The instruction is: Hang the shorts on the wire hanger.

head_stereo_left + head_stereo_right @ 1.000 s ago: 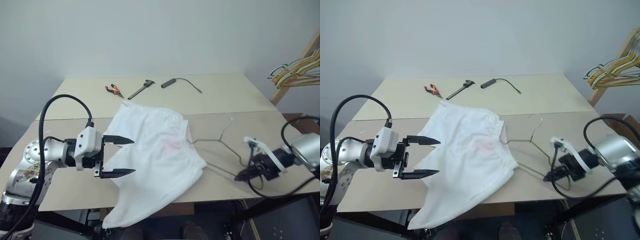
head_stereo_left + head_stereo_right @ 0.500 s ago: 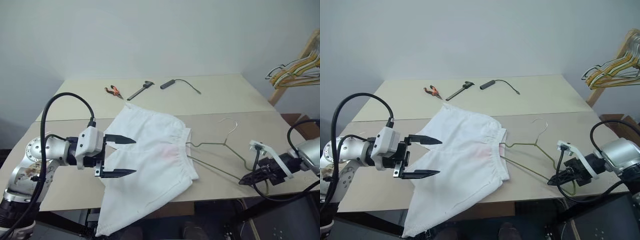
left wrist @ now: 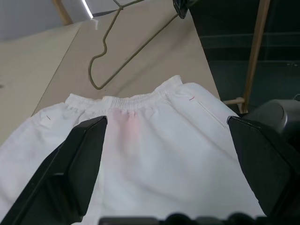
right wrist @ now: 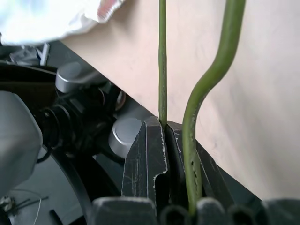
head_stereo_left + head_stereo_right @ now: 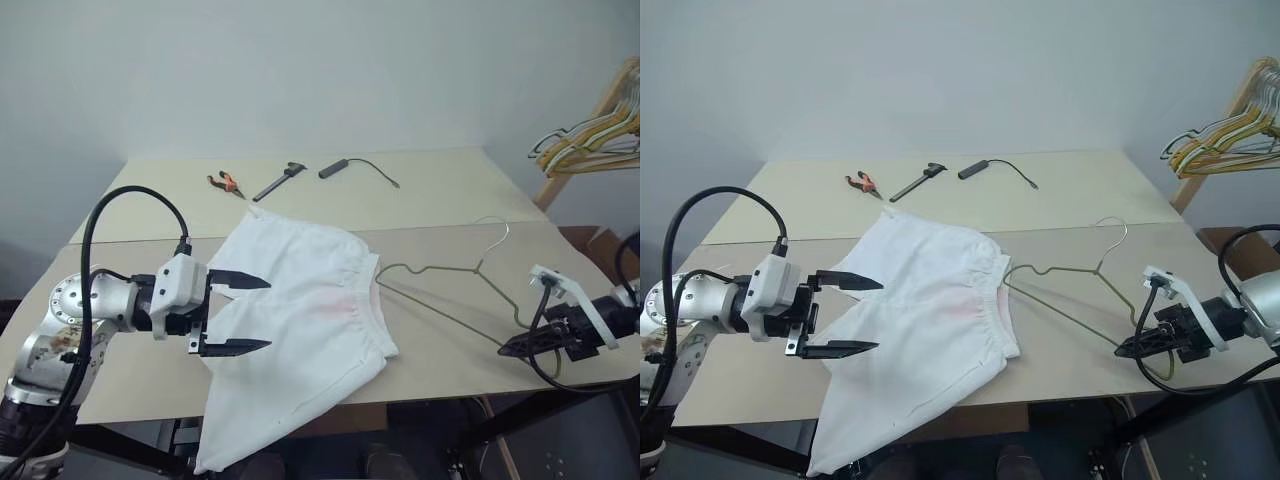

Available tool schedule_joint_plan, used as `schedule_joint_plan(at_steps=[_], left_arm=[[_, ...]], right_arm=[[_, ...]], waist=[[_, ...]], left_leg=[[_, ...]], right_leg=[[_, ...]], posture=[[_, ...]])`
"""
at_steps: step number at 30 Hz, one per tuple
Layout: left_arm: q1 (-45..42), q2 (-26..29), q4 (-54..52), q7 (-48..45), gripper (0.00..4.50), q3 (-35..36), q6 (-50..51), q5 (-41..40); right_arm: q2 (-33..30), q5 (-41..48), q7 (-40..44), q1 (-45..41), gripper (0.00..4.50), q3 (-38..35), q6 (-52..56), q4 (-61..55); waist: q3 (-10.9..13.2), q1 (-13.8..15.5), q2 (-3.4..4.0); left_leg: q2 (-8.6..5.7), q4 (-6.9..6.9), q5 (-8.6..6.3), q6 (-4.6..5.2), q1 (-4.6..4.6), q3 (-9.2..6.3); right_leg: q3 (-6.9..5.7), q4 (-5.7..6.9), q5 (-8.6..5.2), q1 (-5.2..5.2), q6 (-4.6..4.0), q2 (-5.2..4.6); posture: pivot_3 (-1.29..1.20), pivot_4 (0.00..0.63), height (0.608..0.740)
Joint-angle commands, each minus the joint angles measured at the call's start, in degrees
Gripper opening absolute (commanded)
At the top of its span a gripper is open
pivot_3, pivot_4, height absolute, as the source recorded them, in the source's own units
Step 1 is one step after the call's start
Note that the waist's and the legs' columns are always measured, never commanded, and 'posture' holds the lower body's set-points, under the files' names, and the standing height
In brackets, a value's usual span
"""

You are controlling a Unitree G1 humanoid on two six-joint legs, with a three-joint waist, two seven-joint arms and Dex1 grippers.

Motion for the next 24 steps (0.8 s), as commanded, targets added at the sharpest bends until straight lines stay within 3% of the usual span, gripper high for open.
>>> schedule_joint_plan(at_steps=[1, 7, 24], left_arm=[[-1.80, 0.45, 0.23, -0.29, 4.46, -0.24, -0.52, 0.02], [-2.27, 0.41, 0.12, -0.30, 4.46, -0.23, -0.14, -0.52], [-2.25, 0.70, 0.29, -0.93, 4.46, -0.19, -0.27, -0.56]], right_arm=[[3.62, -1.34, -0.62, -1.62, 0.00, -0.90, 1.59, 1.18], [8.93, -4.78, -4.39, -1.65, 0.00, -1.68, 1.93, 7.10], [10.57, -5.82, -3.00, -1.28, 0.00, -3.59, 2.30, 8.23]], waist=[[0.00, -0.11, 0.00], [0.00, 0.32, 0.00], [0.00, 0.16, 0.01]], left_leg=[[0.01, 0.00, 0.00, 0.00, 0.04, 0.00], [-0.02, 0.00, 0.00, 0.00, -0.01, -0.03], [-0.03, 0.00, -0.01, 0.02, 0.00, -0.04]], right_leg=[[0.00, 0.00, 0.00, 0.04, 0.00, 0.01], [-0.01, 0.00, 0.01, 0.03, -0.02, 0.00], [-0.01, -0.02, 0.00, 0.06, -0.03, -0.01]], posture=[[0.03, 0.000, 0.740], [0.04, 0.000, 0.740], [0.03, 0.000, 0.740]])
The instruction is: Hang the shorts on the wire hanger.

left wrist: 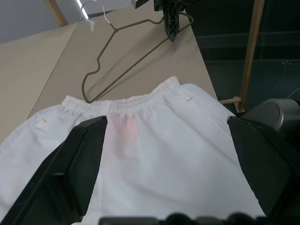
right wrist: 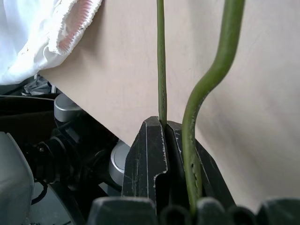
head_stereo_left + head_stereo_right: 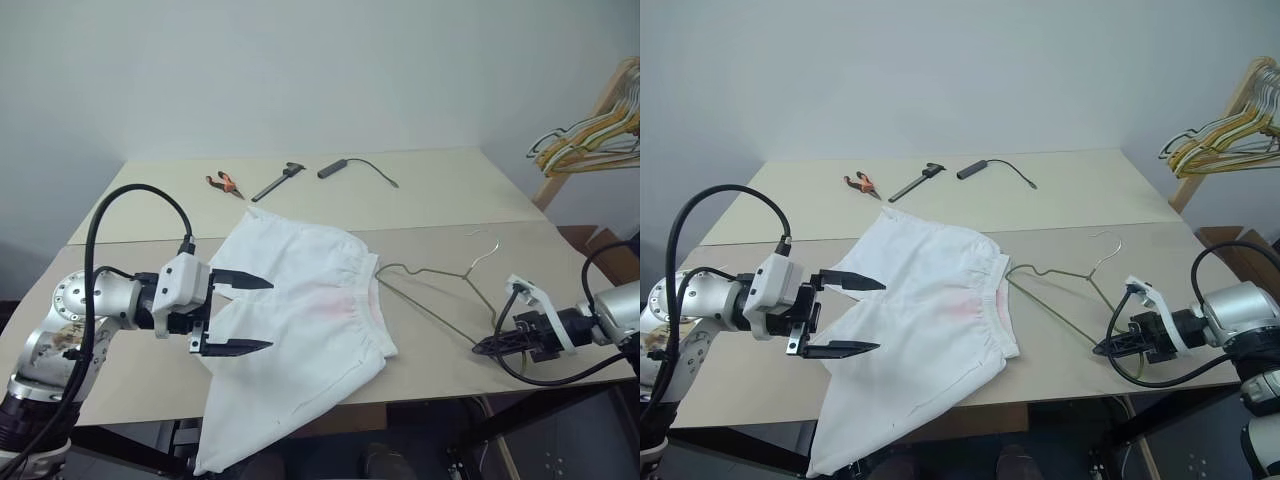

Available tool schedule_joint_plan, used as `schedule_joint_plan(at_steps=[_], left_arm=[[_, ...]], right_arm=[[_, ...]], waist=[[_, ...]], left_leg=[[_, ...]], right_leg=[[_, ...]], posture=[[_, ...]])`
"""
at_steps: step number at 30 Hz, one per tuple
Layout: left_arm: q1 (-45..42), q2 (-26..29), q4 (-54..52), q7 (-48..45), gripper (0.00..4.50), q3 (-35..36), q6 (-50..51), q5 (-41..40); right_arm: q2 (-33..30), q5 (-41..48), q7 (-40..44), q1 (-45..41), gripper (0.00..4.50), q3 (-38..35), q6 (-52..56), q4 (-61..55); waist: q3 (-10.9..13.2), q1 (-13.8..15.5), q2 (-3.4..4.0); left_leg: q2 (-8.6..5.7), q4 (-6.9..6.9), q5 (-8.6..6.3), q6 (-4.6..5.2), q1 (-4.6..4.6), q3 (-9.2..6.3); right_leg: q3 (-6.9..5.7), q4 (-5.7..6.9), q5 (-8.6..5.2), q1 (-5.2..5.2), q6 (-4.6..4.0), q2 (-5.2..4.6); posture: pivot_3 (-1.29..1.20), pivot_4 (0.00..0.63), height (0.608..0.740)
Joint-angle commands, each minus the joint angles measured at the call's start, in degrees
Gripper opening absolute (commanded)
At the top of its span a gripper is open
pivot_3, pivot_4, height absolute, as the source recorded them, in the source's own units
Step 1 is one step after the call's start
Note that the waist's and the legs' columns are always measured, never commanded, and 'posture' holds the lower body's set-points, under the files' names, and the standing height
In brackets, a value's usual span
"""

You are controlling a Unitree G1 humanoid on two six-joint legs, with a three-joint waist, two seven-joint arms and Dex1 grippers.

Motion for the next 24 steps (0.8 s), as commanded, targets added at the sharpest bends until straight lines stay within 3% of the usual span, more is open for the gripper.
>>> schedule_joint_plan(at_steps=[1, 15, 24], left_arm=[[-1.59, 0.64, 0.04, -0.22, 4.46, 0.65, -0.29, -0.50], [0.59, 0.18, -1.43, 0.96, 4.46, 0.94, -0.62, -0.43], [0.14, 0.00, -1.50, 1.25, 4.46, 0.51, -0.15, -1.04]], right_arm=[[0.09, -0.04, 1.07, -1.02, 0.00, -1.02, 0.51, -1.63], [-0.25, 0.92, 6.00, -2.79, 0.00, 0.76, 2.77, -4.84], [10.87, -3.84, 4.15, -12.73, 0.00, 3.22, 0.22, 9.89]], waist=[[0.00, 0.02, 0.00], [0.00, 0.07, 0.00], [0.00, -0.28, 0.00]], left_leg=[[0.00, 0.00, 0.00, 0.00, 0.00, 0.00], [0.00, 0.00, 0.00, 0.00, -0.01, -0.01], [0.02, 0.00, 0.00, 0.00, 0.03, -0.03]], right_leg=[[0.00, 0.00, 0.00, 0.00, 0.00, 0.00], [0.00, 0.00, 0.00, -0.01, 0.00, -0.01], [-0.02, 0.02, 0.01, 0.02, -0.01, 0.03]], posture=[[0.02, 0.000, 0.740], [0.03, 0.000, 0.740], [0.03, 0.000, 0.740]])
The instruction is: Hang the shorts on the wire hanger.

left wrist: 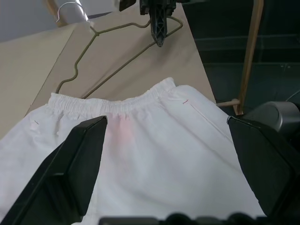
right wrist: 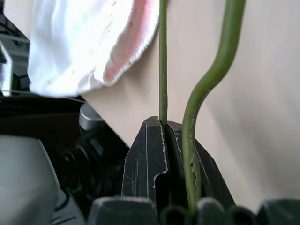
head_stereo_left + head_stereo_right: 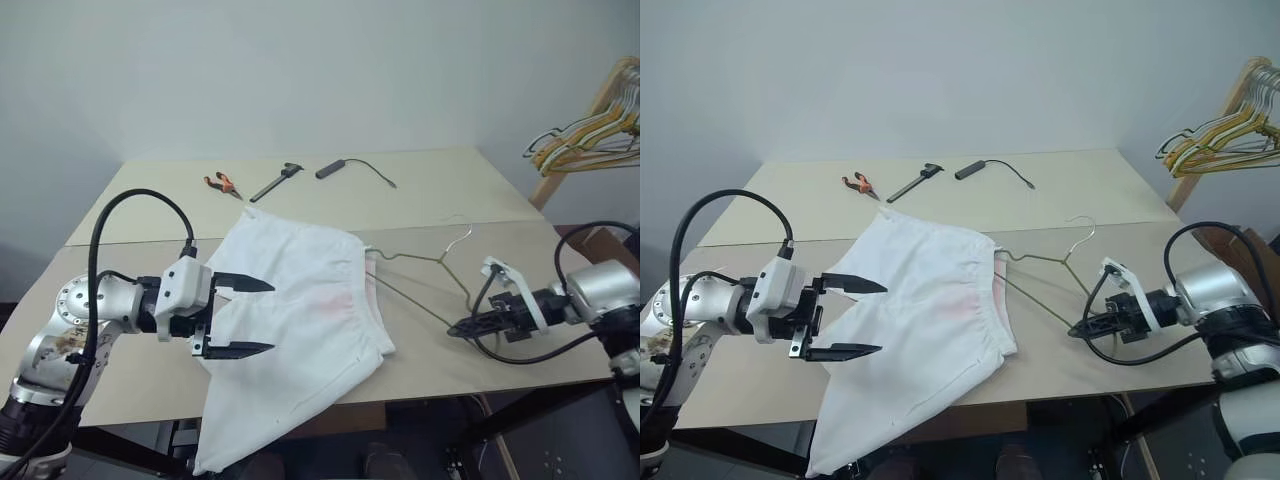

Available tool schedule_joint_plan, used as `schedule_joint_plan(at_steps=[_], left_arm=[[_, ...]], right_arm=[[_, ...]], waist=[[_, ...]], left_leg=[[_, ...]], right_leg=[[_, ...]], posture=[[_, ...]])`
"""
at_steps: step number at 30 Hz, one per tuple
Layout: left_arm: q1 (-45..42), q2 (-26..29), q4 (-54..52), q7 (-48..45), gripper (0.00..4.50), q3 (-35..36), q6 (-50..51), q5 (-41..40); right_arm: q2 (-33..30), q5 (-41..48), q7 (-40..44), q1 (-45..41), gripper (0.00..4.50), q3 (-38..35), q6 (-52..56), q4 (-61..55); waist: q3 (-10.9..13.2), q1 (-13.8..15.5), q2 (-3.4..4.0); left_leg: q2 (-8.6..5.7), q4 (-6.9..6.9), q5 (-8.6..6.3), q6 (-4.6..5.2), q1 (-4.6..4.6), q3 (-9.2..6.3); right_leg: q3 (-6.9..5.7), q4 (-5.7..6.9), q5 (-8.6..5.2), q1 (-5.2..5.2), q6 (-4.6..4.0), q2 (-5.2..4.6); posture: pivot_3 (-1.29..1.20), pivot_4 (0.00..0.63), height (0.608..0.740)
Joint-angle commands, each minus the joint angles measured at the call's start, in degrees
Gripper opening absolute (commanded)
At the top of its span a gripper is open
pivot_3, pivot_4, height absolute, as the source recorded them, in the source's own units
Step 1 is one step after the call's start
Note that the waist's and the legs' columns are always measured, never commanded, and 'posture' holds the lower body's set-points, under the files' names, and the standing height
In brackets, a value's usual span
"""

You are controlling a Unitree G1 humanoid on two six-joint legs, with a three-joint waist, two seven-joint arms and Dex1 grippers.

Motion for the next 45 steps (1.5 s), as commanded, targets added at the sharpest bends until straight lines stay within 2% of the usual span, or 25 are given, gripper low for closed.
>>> schedule_joint_plan(at_steps=[1, 2, 6, 15, 19, 23, 29, 33, 35, 41, 45], left_arm=[[-0.69, 0.39, -0.95, 0.08, 4.46, 0.88, -0.17, -0.74], [-0.59, 0.46, -1.02, 0.10, 4.46, 0.90, -0.14, -0.72], [-0.10, 0.59, -1.50, 0.26, 4.46, 1.12, 0.05, -0.88], [-0.99, 0.31, -1.32, 0.63, 4.46, 0.34, 0.39, -0.84], [-1.10, 0.48, -1.19, 0.49, 4.46, 0.43, 0.19, -0.75], [-1.31, 0.39, -0.66, 0.45, 4.46, 0.31, -0.14, -0.42], [-1.24, 0.13, -0.87, 0.63, 4.46, -0.17, -0.36, -0.26], [-1.09, 0.77, -0.44, 0.02, 4.46, 0.24, -0.73, -0.12], [-1.41, 0.77, -0.09, 0.12, 4.46, 0.34, -0.80, 0.06], [-4.42, 1.50, 3.95, -1.35, 4.46, 0.44, -2.36, 1.52], [-9.76, 2.23, 9.84, -3.44, 4.46, 0.09, -4.78, 3.39]], right_arm=[[2.17, -1.17, 1.32, -3.06, 0.00, -0.02, -1.37, 3.42], [2.71, -1.02, 1.77, -3.44, 0.00, -0.11, -1.13, 3.60], [4.29, -1.48, 1.79, -3.55, 0.00, 0.25, -0.98, 4.10], [13.22, -3.37, -4.39, -9.84, 0.00, -5.30, -3.44, 16.85], [13.26, -3.86, -4.76, -10.92, 0.00, -7.28, -4.24, 17.20], [12.83, -4.76, -1.61, -10.38, 0.00, -5.20, -3.62, 14.77], [15.57, -7.07, -2.99, -10.67, 0.00, -5.15, -5.08, 17.03], [15.14, -7.55, -4.80, -12.36, 0.00, -7.87, -6.80, 18.08], [14.37, -8.17, -7.25, -12.18, 0.00, -8.91, -8.84, 15.93], [13.07, -7.59, -16.30, -8.99, 0.00, -14.45, -11.91, -2.59], [13.86, -10.48, -25.31, -5.63, 0.00, -15.09, -17.08, -19.24]], waist=[[0.00, 0.13, 0.00], [0.00, 0.18, 0.00], [0.00, 0.59, 0.00], [0.00, -0.25, 0.01], [0.00, -0.24, 0.01], [0.00, -0.45, 0.01], [0.00, -1.44, 0.01], [0.00, -1.37, 0.01], [0.00, -1.34, 0.01], [0.00, -1.28, 0.03], [0.00, -1.38, 0.03]], left_leg=[[-0.01, 0.00, 0.00, 0.00, -0.01, 0.00], [-0.02, 0.00, 0.00, 0.00, -0.03, 0.00], [-0.04, -0.01, 0.00, 0.00, -0.11, -0.05], [-0.03, -0.02, 0.00, 0.00, -0.05, -0.05], [-0.06, -0.03, 0.00, 0.01, -0.12, -0.08], [-0.06, -0.03, 0.00, 0.00, -0.16, -0.09], [-0.06, -0.02, 0.00, 0.01, -0.10, -0.08], [-0.06, -0.04, 0.00, 0.00, -0.14, -0.09], [-0.06, -0.04, 0.00, 0.00, -0.16, -0.09], [-0.06, -0.04, 0.00, 0.00, -0.37, -0.11], [-0.06, -0.03, 0.00, 0.00, -0.53, -0.14]], right_leg=[[0.00, 0.00, 0.04, 0.00, -0.06, -0.01], [0.00, 0.00, 0.21, -0.03, -0.34, -0.02], [-0.03, -0.01, 0.22, -0.08, -0.37, -0.04], [-0.02, 0.03, 0.24, -0.06, -0.40, -0.01], [-0.03, 0.01, 0.23, -0.10, -0.39, -0.05], [-0.03, 0.02, 0.24, -0.16, -0.39, -0.04], [-0.02, 0.05, 0.24, -0.10, -0.39, -0.03], [-0.02, 0.05, 0.24, -0.18, -0.39, -0.04], [-0.02, 0.06, 0.24, -0.20, -0.40, -0.04], [-0.02, 0.13, 0.24, -0.43, -0.40, -0.04], [-0.05, 0.11, 0.24, -0.55, -0.40, -0.04]], posture=[[0.03, 0.000, 0.740], [0.04, 0.000, 0.740], [0.04, 0.000, 0.740], [0.03, 0.000, 0.740], [0.03, 0.000, 0.740], [0.02, 0.000, 0.740], [0.03, 0.000, 0.740], [0.03, 0.000, 0.740], [0.02, 0.000, 0.740], [-0.01, 0.000, 0.740], [-0.04, 0.000, 0.740]])
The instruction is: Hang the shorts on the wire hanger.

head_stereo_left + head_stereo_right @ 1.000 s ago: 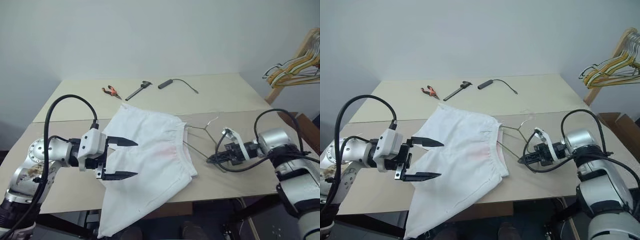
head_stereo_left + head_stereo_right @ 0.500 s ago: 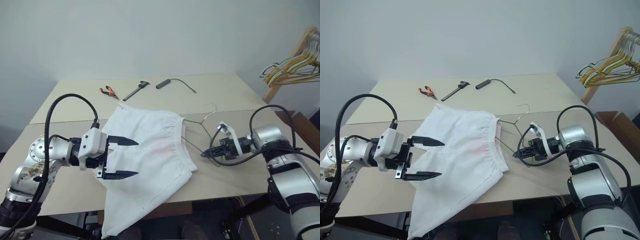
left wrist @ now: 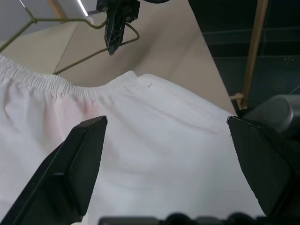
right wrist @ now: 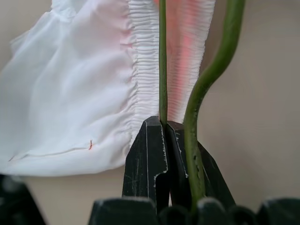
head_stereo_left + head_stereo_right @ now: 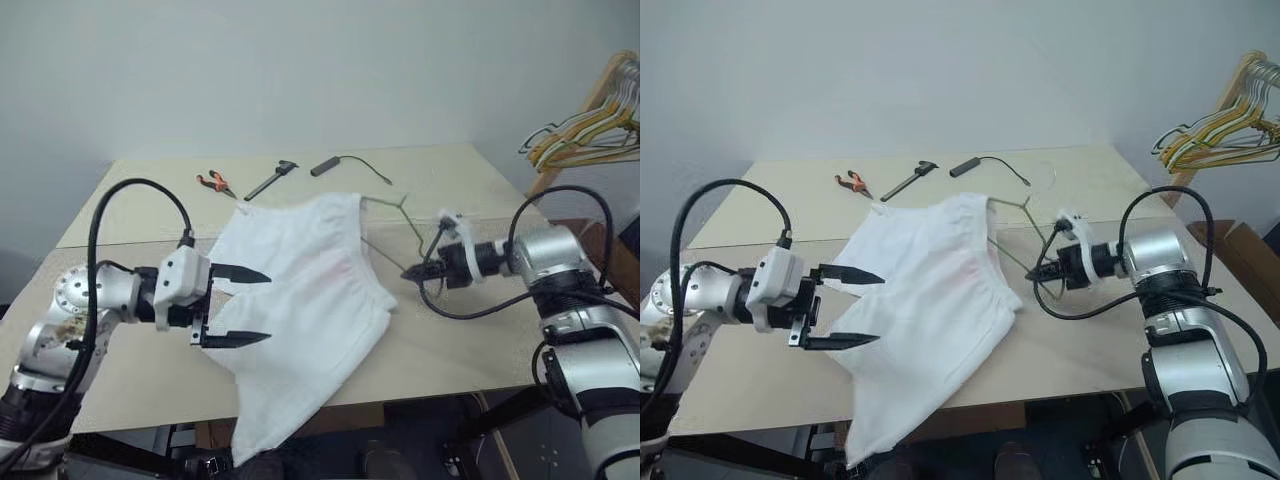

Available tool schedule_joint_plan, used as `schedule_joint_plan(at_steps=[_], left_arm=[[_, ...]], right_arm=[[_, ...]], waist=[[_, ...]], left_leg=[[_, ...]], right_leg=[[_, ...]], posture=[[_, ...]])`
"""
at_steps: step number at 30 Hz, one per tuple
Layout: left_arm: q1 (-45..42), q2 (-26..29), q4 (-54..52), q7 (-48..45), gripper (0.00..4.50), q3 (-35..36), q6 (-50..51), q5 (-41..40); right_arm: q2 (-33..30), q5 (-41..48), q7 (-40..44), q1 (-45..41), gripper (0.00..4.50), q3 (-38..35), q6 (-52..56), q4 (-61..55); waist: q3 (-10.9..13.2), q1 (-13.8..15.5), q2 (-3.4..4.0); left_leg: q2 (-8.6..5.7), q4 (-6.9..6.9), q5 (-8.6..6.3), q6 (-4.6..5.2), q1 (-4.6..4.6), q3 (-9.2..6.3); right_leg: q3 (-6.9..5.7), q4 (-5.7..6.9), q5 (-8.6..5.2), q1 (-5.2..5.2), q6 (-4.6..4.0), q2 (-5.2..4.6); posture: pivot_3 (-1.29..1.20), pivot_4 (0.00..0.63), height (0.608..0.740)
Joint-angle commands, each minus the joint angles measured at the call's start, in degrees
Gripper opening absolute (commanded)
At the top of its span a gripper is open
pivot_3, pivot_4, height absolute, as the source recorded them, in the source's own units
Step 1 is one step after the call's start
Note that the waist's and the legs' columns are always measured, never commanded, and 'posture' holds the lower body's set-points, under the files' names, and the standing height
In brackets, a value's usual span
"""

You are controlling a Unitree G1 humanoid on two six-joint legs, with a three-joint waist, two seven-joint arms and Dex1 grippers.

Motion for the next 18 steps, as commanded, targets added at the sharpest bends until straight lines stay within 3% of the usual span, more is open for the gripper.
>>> schedule_joint_plan(at_steps=[1, 5, 10, 18], left_arm=[[-5.65, 1.43, 5.12, -1.74, 4.46, 1.05, -3.52, 2.01], [-13.44, 2.77, 13.46, -3.15, 4.46, 1.69, -7.68, 4.51], [-23.15, 6.23, 24.14, -7.15, 4.46, 2.48, -12.39, 6.50], [-30.80, 5.16, 33.70, -13.58, 4.46, -0.34, -17.62, 8.23]], right_arm=[[0.44, -2.83, -7.57, 2.01, 0.00, -0.69, -6.67, -16.59], [-0.55, -5.58, -10.56, 6.26, 0.00, 1.95, -12.58, -33.20], [-5.34, -13.62, -11.15, 10.07, 0.00, 8.31, -22.35, -45.31], [-6.53, -17.81, -10.42, 10.13, 0.00, 11.59, -24.61, -47.74]], waist=[[0.00, -0.13, 0.00], [0.00, -0.31, 0.00], [-0.01, -1.05, -0.03], [-0.01, -2.18, -0.04]], left_leg=[[0.00, 0.00, 0.00, 0.00, -0.05, -0.01], [0.00, 0.01, 0.00, -0.01, -0.29, -0.06], [-0.01, 0.04, 0.01, -0.01, -0.43, -0.11], [-0.01, 0.06, 0.01, -0.01, -0.36, -0.07]], right_leg=[[-0.01, -0.01, 0.00, -0.04, 0.00, 0.00], [-0.05, 0.01, 0.00, -0.27, 0.00, 0.00], [-0.10, -0.02, 0.01, -0.35, 0.01, -0.01], [-0.08, 0.05, 0.00, -0.30, 0.00, 0.02]], posture=[[-0.04, 0.000, 0.740], [-0.05, 0.000, 0.740], [-0.07, 0.000, 0.740], [-0.08, 0.000, 0.740]])
